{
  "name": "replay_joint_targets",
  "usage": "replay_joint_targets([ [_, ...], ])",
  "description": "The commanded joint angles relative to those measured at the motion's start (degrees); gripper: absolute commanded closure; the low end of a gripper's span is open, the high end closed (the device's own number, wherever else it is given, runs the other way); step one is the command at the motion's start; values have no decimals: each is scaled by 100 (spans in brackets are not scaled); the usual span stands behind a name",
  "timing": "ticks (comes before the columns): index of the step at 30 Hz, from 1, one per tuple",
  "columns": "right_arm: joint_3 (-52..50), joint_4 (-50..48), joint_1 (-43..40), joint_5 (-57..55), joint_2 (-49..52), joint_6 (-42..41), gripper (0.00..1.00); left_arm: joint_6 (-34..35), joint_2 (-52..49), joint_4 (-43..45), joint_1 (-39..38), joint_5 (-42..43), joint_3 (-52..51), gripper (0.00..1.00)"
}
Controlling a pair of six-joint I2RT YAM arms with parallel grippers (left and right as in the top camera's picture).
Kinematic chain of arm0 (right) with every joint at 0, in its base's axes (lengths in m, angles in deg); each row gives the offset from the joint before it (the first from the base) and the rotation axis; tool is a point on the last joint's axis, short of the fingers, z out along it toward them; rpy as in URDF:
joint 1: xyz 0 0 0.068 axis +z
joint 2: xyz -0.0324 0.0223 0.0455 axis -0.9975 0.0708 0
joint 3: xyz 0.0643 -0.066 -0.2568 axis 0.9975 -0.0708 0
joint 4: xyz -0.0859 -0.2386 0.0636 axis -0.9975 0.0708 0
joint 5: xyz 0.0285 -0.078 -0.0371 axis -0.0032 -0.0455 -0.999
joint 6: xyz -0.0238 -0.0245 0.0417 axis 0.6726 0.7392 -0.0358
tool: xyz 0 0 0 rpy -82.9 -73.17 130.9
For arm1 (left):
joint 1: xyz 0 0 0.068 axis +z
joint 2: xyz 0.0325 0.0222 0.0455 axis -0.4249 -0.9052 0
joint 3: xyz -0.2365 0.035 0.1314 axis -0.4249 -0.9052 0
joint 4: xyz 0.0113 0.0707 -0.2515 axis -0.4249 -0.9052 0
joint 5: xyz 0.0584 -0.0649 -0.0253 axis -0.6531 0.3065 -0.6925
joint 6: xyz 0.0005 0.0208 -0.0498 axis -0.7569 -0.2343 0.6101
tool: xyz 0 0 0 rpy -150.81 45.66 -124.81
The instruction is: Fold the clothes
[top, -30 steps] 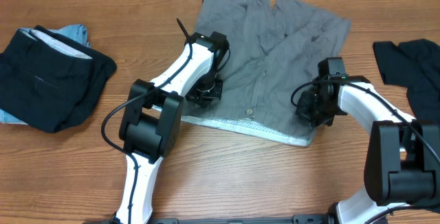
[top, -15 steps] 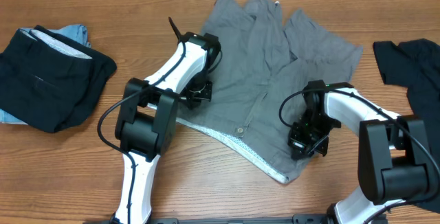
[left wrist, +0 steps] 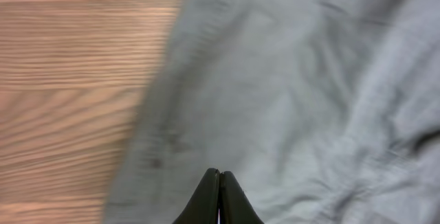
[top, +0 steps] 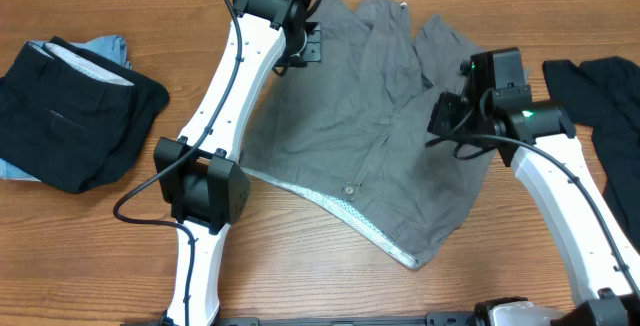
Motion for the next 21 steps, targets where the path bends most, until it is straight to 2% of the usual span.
replay_joint_targets([
  [1, 20, -476, -35, -531, 308, 844, 96, 186, -140, -144, -101, 1255, -162, 96],
  [3, 20, -579, -129, -702, 417, 962, 96, 164, -155, -350, -160, 1515, -376, 96],
  [9, 20, -595, -531, -732, 498, 1410, 96, 291, -153, -1438, -472, 1088, -1003, 96],
  [14, 20, -737, -837, -732, 501, 1414, 96, 616, -155, -1287, -481, 787, -2035, 96],
  [17, 20, -811, -925, -732, 501, 1648, 96, 835, -153, -1130, -450, 293, -2601, 96],
  [21, 20, -935, -1016, -732, 501, 1648, 96, 881, -153, -957, -426, 302, -3069, 96],
])
